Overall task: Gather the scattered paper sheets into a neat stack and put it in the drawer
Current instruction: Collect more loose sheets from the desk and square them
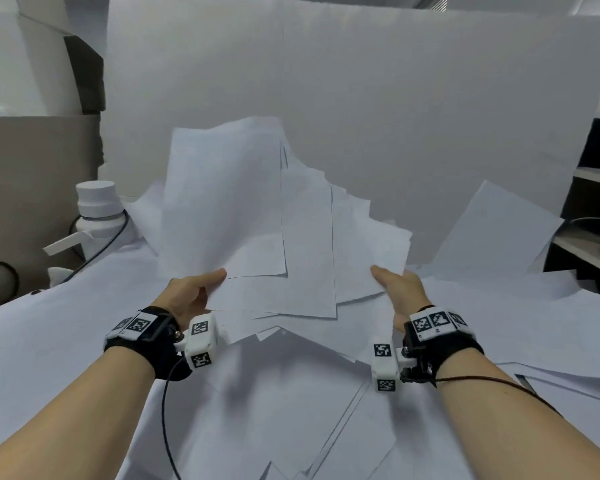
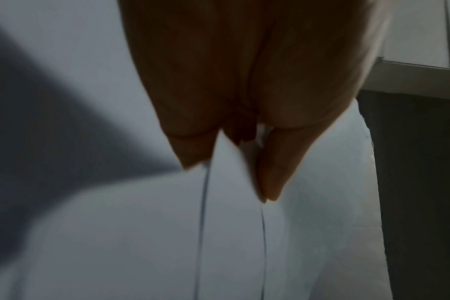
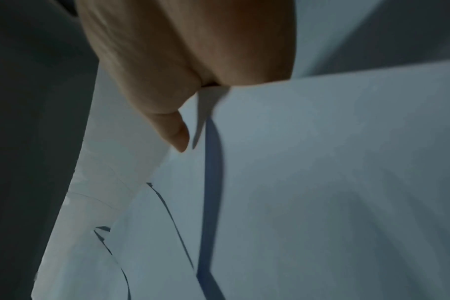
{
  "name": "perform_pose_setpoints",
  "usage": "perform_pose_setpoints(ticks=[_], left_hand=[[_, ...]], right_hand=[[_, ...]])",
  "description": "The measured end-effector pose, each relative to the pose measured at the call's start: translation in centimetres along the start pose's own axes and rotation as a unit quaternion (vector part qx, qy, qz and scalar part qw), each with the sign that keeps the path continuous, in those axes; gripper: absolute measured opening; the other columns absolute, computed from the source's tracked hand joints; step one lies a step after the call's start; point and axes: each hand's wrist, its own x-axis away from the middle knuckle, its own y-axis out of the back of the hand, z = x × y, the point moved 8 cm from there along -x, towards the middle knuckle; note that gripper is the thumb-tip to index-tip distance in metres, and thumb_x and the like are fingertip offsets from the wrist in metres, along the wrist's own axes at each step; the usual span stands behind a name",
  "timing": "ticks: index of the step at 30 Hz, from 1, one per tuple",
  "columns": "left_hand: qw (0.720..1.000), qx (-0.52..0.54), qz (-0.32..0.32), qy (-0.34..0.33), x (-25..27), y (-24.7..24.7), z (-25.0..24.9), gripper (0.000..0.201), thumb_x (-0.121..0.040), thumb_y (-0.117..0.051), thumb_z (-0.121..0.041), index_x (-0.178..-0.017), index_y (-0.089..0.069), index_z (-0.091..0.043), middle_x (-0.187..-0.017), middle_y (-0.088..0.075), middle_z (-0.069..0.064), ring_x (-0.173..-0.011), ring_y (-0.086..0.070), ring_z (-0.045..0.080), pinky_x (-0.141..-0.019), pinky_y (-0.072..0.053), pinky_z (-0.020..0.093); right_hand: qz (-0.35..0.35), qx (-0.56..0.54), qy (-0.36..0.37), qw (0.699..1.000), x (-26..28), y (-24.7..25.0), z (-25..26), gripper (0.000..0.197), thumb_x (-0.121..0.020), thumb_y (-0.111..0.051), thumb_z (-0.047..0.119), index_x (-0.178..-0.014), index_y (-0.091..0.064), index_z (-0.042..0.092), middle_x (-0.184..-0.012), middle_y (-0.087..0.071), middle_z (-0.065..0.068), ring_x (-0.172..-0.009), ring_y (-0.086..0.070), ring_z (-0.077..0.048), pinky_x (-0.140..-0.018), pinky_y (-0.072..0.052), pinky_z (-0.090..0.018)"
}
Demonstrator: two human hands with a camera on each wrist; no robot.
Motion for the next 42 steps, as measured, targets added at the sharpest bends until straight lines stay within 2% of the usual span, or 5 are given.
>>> perform_pose_setpoints(ticks=[15, 20, 29, 39, 42], left_hand=[[0.992, -0.053, 0.017, 0.110, -1.4, -3.5, 5.0, 0.019, -0.094, -0.062, -0.006, -0.105, -0.065, 0.010, -0.096, -0.071, 0.030, -0.075, -0.070, 0.039, -0.064, -0.058, 0.041], [0.989, -0.063, -0.057, 0.120, -2.0, -2.6, 6.6, 0.014, -0.092, -0.063, 0.006, -0.101, -0.052, 0.009, -0.064, -0.060, 0.016, -0.051, -0.060, 0.030, -0.044, -0.051, 0.031], [0.989, -0.040, -0.049, 0.137, -1.7, -3.0, 7.3, 0.007, -0.092, -0.061, 0.000, -0.095, -0.064, 0.005, -0.081, -0.060, 0.019, -0.063, -0.056, 0.035, -0.038, -0.050, 0.030], [0.983, -0.009, -0.055, 0.173, -2.1, -5.2, 8.2, 0.026, -0.094, -0.053, 0.009, -0.121, -0.054, 0.011, -0.104, -0.054, 0.018, -0.101, -0.055, 0.037, -0.100, -0.043, 0.051], [0.981, 0.043, -0.033, 0.185, -1.1, -6.7, 8.7, 0.007, -0.094, -0.051, 0.009, -0.096, -0.053, 0.003, -0.084, -0.053, 0.015, -0.071, -0.053, 0.034, -0.078, -0.051, 0.049]], right_hand=[[0.022, 0.137, 0.092, 0.986, -2.0, -0.4, 1.4, 0.013, -0.098, -0.057, 0.015, -0.092, -0.068, 0.011, -0.103, -0.071, -0.012, -0.095, -0.067, -0.030, -0.089, -0.054, -0.045], [-0.050, 0.266, 0.161, 0.949, -1.1, 0.9, 1.9, 0.038, -0.100, -0.046, 0.025, -0.090, -0.055, -0.011, -0.080, -0.059, -0.016, -0.075, -0.052, -0.028, -0.065, -0.040, -0.033], [-0.223, 0.197, 0.289, 0.910, 0.4, 3.5, 8.9, 0.032, -0.105, -0.041, 0.020, -0.111, -0.064, -0.001, -0.102, -0.068, -0.017, -0.089, -0.059, -0.029, -0.076, -0.040, -0.028], [-0.308, -0.025, 0.285, 0.907, 1.2, 3.5, 13.8, 0.028, -0.100, -0.045, 0.010, -0.123, -0.060, 0.005, -0.109, -0.065, -0.002, -0.103, -0.063, -0.022, -0.091, -0.050, -0.029], [-0.284, -0.046, 0.230, 0.930, 1.5, 1.3, 11.9, 0.030, -0.098, -0.043, 0.002, -0.124, -0.058, 0.004, -0.106, -0.059, 0.000, -0.100, -0.060, -0.020, -0.087, -0.046, -0.023]])
